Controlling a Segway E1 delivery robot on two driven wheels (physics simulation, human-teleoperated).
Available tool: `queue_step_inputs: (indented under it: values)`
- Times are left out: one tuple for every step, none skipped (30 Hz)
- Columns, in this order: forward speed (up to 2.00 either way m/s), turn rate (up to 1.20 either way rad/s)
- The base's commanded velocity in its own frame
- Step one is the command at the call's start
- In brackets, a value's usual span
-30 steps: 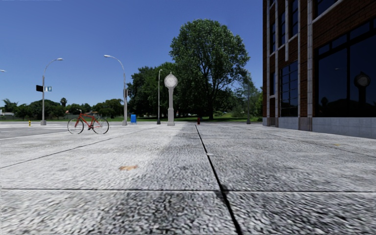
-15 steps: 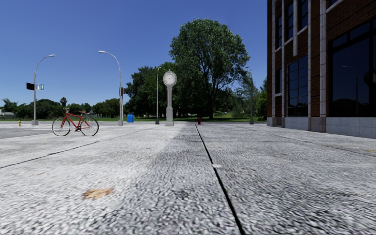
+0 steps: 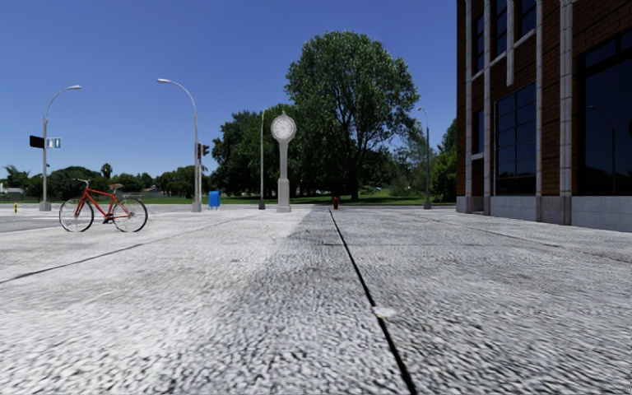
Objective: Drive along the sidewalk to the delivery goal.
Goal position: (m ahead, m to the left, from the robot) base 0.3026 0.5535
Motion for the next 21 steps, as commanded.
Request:
queue_step_inputs:
  values:
    - [0.0,0.0]
    - [0.0,0.0]
    - [0.0,0.0]
    - [0.0,0.0]
    - [0.0,0.0]
    - [0.0,0.0]
    - [0.0,0.0]
    - [0.0,0.0]
    - [0.0,0.0]
    - [0.0,0.0]
    - [0.0,0.0]
    - [0.0,0.0]
    - [0.0,0.0]
    - [0.0,0.0]
    - [0.0,0.0]
    - [0.0,0.0]
    - [0.0,0.0]
    - [0.0,0.0]
    - [0.0,0.0]
    - [0.0,0.0]
    - [0.0,0.0]
